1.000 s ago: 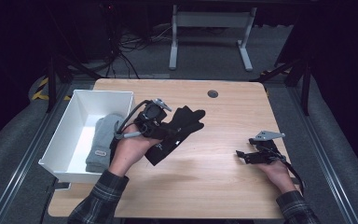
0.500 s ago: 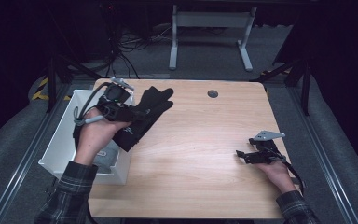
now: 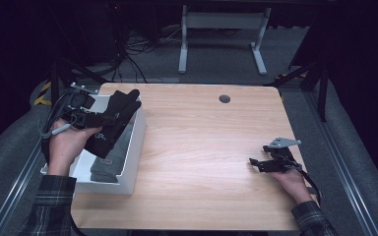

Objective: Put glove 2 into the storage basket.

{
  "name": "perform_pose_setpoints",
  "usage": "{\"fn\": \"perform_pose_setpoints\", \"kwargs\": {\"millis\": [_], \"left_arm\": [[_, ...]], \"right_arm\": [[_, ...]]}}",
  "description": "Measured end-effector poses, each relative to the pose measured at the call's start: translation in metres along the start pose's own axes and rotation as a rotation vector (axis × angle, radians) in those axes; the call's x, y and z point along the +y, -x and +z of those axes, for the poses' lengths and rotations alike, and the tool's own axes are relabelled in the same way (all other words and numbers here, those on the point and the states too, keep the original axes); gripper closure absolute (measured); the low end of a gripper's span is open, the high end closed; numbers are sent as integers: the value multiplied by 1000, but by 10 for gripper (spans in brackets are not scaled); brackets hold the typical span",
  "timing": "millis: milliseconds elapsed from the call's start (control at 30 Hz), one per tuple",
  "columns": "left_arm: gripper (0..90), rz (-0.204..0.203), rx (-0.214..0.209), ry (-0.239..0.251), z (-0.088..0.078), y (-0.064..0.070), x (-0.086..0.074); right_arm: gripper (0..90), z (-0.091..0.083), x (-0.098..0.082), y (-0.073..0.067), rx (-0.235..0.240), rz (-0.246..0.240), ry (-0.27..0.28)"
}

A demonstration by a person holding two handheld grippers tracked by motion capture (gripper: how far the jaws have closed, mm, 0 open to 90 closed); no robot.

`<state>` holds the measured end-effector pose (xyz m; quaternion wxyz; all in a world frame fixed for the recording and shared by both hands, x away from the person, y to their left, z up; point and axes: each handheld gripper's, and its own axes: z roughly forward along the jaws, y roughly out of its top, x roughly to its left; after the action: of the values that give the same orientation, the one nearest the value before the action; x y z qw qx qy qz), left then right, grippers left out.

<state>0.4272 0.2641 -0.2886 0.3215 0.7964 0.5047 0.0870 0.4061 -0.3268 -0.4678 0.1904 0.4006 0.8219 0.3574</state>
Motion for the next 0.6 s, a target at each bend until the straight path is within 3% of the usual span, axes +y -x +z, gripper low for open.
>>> {"fn": "perform_pose_setpoints", "kwargs": {"millis": [300,600], "left_arm": [[645,-85,21,-59,35,-20,-24],[636,-115,35,-111,67,-19,-33]], "right_arm": [[179,0,0,0,-2,3,1],[179,0,0,0,-4,3,0]]}}
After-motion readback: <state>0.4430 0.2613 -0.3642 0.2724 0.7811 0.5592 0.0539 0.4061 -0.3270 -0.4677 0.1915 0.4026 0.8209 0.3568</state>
